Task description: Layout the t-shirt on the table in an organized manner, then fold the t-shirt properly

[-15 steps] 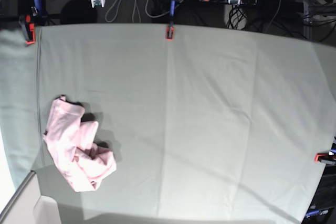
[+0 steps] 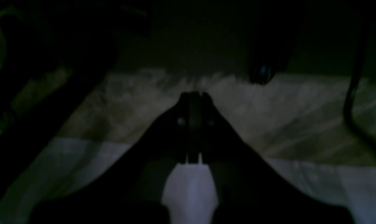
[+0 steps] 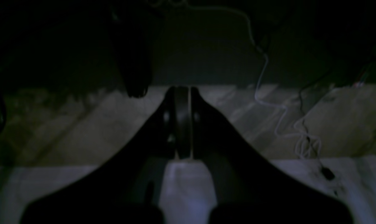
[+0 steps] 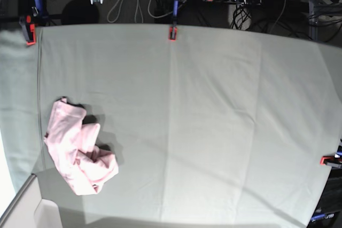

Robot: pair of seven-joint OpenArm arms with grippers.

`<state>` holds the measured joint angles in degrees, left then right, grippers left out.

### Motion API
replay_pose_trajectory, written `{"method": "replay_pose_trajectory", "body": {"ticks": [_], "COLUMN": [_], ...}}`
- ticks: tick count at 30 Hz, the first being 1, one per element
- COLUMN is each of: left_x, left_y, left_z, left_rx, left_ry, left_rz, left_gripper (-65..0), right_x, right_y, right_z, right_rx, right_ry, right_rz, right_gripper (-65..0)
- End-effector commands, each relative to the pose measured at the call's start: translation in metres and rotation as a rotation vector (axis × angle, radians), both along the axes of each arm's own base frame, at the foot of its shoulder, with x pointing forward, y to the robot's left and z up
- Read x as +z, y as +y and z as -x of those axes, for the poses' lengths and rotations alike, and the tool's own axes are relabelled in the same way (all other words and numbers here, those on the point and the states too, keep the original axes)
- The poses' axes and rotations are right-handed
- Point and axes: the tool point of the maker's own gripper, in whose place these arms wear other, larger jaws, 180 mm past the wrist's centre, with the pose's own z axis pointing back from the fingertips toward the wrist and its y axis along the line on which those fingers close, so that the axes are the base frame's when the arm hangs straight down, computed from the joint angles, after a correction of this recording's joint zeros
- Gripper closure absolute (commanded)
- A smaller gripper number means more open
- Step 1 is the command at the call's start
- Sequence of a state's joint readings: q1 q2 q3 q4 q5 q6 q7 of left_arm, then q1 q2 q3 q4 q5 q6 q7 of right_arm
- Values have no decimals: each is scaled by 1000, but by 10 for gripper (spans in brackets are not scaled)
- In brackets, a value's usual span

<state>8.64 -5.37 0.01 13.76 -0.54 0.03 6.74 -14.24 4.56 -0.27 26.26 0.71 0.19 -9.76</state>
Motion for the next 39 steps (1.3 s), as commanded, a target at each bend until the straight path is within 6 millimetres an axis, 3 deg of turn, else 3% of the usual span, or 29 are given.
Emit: {"method": "replay_pose_trajectory", "body": {"ticks": [1,28,31,36,39], "left_x": [1,1,3,25,55], "left_y": [4,4,12,28,37], "left_z": [11,12,25,31,16], "left_rx": [0,-2,-3,94,116], "left_ry": [24,18,32,-87,-209], "left_rz": [-11,-10,-20,-13,13], "left_gripper": [0,0,0,0,0], "right_x": [-1,-1,2,32,66], "right_y": [0,1,0,-9,-8], "right_z": [6,10,20,22,7], "right_rx": [-4,1,-4,33,63], "right_ry": [14,14,6,-137,-252], "right_rz": [-2,-2,0,15,16], "right_gripper": [0,0,0,0,0]}}
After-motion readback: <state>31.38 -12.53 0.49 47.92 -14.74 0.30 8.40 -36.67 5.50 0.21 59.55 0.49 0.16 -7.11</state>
